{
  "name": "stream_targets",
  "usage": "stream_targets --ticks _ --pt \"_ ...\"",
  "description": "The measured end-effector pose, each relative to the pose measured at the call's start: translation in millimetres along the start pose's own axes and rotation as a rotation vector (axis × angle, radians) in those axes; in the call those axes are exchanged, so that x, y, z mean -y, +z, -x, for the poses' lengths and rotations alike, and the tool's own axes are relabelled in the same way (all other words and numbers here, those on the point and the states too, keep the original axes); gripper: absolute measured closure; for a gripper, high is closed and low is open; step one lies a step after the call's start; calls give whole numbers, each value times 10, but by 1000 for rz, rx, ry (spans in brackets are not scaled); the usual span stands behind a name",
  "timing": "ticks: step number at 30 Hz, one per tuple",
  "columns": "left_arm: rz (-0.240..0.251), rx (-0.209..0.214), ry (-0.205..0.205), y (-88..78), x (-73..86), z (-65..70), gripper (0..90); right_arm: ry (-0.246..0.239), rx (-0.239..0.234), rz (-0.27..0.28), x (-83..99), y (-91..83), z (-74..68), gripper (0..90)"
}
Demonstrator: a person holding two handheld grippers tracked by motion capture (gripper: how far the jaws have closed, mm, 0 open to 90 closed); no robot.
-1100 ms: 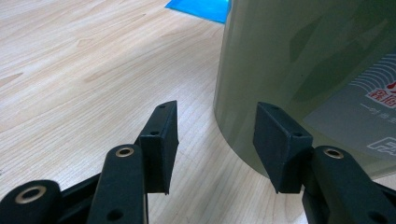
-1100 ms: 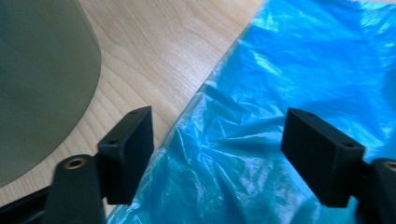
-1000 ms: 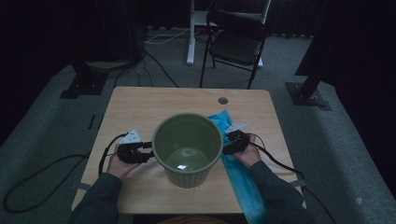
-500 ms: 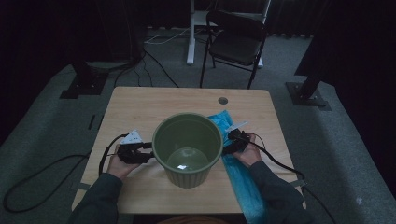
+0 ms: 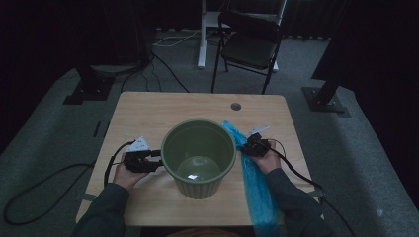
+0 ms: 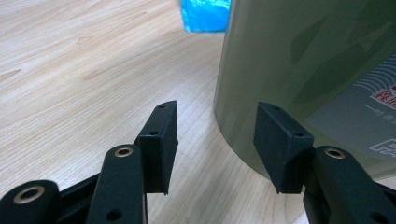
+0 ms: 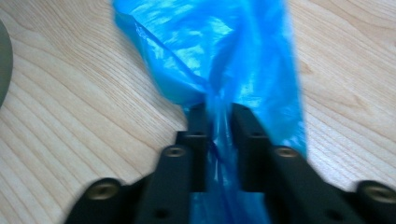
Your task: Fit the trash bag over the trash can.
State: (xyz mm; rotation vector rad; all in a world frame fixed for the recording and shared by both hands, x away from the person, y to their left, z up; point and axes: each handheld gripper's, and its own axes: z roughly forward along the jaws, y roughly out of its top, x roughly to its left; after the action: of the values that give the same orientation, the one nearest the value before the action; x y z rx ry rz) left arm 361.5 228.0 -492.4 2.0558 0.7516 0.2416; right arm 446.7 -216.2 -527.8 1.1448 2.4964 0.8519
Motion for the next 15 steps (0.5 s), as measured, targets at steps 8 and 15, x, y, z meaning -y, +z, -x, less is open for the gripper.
stream_targets --ticks 8,15 --pt "-9 23 -12 -13 -11 -4 545 -18 -56 12 19 -49 78 876" --pt "10 23 -32 -59 -39 -4 532 -57 -117 114 -90 -388 132 877"
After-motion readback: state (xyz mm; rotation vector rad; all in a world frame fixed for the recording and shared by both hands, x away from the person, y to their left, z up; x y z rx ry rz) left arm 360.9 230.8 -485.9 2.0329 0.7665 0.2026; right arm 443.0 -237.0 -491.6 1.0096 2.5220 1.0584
